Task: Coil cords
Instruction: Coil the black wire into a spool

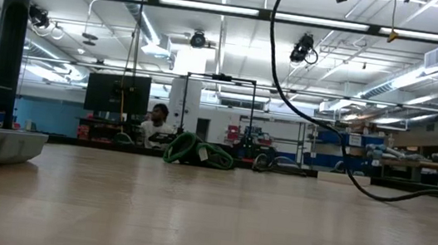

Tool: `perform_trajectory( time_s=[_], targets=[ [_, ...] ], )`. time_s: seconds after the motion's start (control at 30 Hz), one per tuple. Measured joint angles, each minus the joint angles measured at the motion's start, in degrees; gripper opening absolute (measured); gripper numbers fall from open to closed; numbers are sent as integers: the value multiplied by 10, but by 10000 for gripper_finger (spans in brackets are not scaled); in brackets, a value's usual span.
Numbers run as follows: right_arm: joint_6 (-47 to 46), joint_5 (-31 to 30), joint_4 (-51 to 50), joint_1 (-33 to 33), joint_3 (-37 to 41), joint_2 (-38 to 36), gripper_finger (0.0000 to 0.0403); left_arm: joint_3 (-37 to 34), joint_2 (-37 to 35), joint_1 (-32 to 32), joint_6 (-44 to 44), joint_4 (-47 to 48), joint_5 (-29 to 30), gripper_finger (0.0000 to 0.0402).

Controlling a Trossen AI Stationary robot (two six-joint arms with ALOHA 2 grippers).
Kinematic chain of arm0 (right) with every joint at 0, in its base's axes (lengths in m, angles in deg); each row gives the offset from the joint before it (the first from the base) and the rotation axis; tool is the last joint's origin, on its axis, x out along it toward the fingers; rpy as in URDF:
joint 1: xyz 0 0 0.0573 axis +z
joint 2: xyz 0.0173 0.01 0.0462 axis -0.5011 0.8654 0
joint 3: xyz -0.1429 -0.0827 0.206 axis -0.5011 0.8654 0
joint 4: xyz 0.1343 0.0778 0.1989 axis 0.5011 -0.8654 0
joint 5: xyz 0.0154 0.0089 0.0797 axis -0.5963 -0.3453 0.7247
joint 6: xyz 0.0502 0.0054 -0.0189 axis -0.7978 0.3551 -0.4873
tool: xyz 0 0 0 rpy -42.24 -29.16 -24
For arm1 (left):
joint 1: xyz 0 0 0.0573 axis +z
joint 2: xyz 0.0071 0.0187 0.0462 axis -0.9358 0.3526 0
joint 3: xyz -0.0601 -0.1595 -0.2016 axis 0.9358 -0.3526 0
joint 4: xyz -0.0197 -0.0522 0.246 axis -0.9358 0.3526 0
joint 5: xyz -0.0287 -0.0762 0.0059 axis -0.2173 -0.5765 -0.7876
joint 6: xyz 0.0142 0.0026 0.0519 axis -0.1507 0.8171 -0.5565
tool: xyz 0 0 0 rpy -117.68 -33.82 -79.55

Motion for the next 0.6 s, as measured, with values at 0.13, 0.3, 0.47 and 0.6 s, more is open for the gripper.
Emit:
perform_trajectory(
  time_s=[0.13,0.3,0.47,0.6],
  targets=[
    [-6,12,-3,-19,0,0,10,0,0,0,0,-1,-1,0],
    [-7,-10,-52,-50,-1,-6,7,-1,0,-4,1,-8,-16,0],
    [-32,-27,-138,-65,-2,-34,5,-1,0,-11,0,18,-1,0],
    [-69,-49,-229,-61,-2,-73,5,-1,-5,-12,0,81,14,0]
  ],
)
